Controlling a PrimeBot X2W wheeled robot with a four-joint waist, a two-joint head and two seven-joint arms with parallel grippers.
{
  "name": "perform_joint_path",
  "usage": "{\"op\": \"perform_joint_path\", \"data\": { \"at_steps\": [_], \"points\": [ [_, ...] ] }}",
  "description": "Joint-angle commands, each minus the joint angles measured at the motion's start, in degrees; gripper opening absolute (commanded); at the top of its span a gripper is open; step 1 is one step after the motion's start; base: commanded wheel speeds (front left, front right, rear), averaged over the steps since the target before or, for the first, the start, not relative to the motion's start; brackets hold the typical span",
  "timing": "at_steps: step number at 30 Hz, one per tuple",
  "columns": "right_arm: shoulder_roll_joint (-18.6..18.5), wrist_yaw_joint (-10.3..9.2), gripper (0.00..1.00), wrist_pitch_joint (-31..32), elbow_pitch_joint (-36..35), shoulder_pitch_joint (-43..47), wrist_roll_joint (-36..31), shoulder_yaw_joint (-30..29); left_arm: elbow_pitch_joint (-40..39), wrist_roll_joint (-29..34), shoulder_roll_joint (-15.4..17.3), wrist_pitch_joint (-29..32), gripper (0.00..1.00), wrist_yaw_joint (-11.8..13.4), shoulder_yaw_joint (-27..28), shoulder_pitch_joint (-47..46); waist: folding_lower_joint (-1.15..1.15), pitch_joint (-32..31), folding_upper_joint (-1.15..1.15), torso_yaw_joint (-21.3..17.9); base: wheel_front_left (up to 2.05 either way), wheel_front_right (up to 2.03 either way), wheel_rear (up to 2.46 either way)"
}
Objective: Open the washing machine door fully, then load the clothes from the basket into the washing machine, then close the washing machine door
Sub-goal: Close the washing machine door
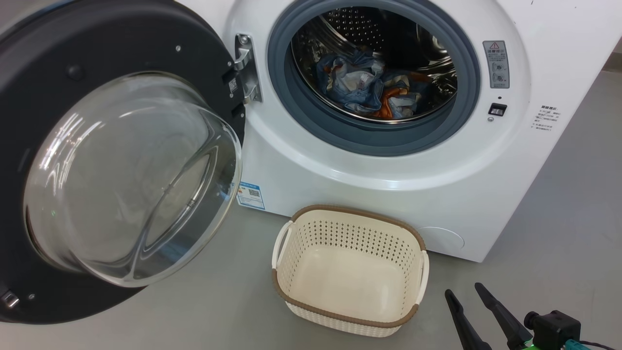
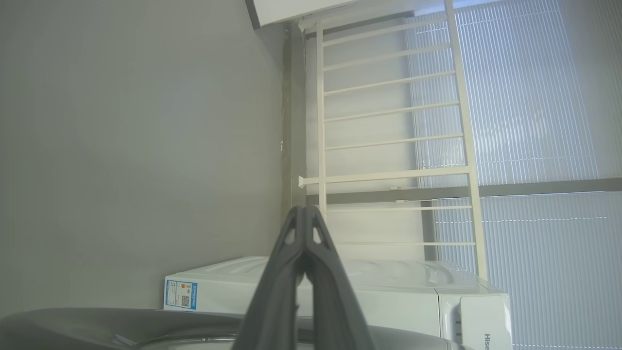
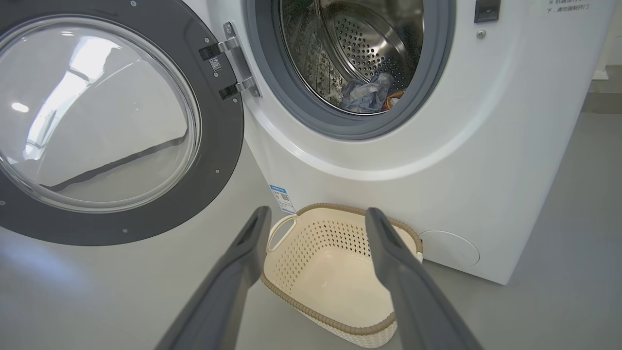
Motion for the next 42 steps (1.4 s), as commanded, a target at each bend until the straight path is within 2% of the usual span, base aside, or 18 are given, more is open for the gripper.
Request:
{"op": "perform_joint_path", "data": {
  "at_steps": [1, 18, 30, 42],
  "points": [
    [-1.1, 0.09, 1.0, -0.7, -1.1, -2.1, -0.1, 0.8, -2.1, -1.0, 3.0, 1.0, 0.0, -0.5, 0.3, -1.0, 0.0, 0.1, 0.0, 0.0, 0.0, 0.0, 0.0],
    [-1.4, 0.09, 1.0, -0.7, -1.1, -2.8, -0.1, 0.9, -1.3, -3.3, 0.7, 6.9, 0.0, -2.1, -0.7, -0.6, 0.0, 0.7, 0.0, -0.9, 0.0, 0.0, 0.0],
    [-1.2, 0.09, 1.0, -0.7, -1.2, -2.5, -0.1, 0.7, -1.9, -3.1, 0.4, 11.5, 0.0, -1.2, -2.6, 0.5, 0.0, 0.2, 0.0, -0.5, 0.0, 0.0, 0.0],
    [-0.9, 0.09, 1.0, -0.7, -1.3, -2.2, -0.2, 0.3, -9.2, -3.7, -3.4, 19.9, 0.0, 0.6, -5.8, 4.1, 0.0, -0.3, 0.0, 0.5, 0.0, 0.0, 0.0]
  ]
}}
